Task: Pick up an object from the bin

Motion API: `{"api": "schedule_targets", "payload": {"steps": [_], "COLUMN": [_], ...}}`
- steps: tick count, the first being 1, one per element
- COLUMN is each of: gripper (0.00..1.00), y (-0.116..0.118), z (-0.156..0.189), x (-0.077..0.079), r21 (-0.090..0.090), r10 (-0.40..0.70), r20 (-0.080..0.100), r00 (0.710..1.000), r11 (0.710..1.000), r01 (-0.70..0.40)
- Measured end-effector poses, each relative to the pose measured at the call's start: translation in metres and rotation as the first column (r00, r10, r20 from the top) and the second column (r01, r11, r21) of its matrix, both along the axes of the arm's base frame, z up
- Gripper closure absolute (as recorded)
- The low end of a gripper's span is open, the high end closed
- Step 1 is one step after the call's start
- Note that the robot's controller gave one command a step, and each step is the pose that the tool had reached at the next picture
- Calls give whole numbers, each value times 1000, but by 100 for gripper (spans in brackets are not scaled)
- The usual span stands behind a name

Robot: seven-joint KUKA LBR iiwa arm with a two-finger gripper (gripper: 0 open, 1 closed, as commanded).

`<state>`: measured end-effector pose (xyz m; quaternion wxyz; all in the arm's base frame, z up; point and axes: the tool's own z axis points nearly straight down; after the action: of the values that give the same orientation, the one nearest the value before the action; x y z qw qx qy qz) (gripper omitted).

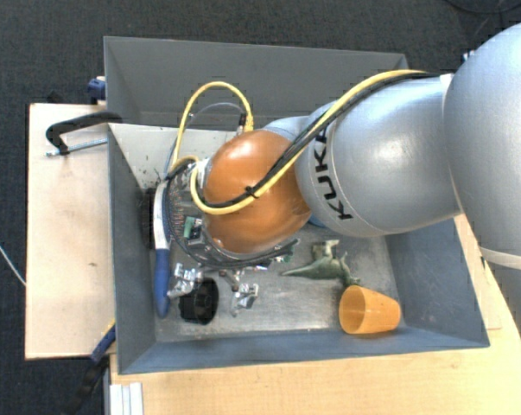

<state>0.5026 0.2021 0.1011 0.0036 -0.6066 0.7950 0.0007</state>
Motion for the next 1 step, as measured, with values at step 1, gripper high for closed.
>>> {"api": "schedule_targets", "payload": {"steps": [1], "gripper": [0], "y": [11], "z": [14], "x": [1], "r21": [-1], "r10": [358], "r20": [1], "r00": [934], "r11": [934], "r01": [-358]}}
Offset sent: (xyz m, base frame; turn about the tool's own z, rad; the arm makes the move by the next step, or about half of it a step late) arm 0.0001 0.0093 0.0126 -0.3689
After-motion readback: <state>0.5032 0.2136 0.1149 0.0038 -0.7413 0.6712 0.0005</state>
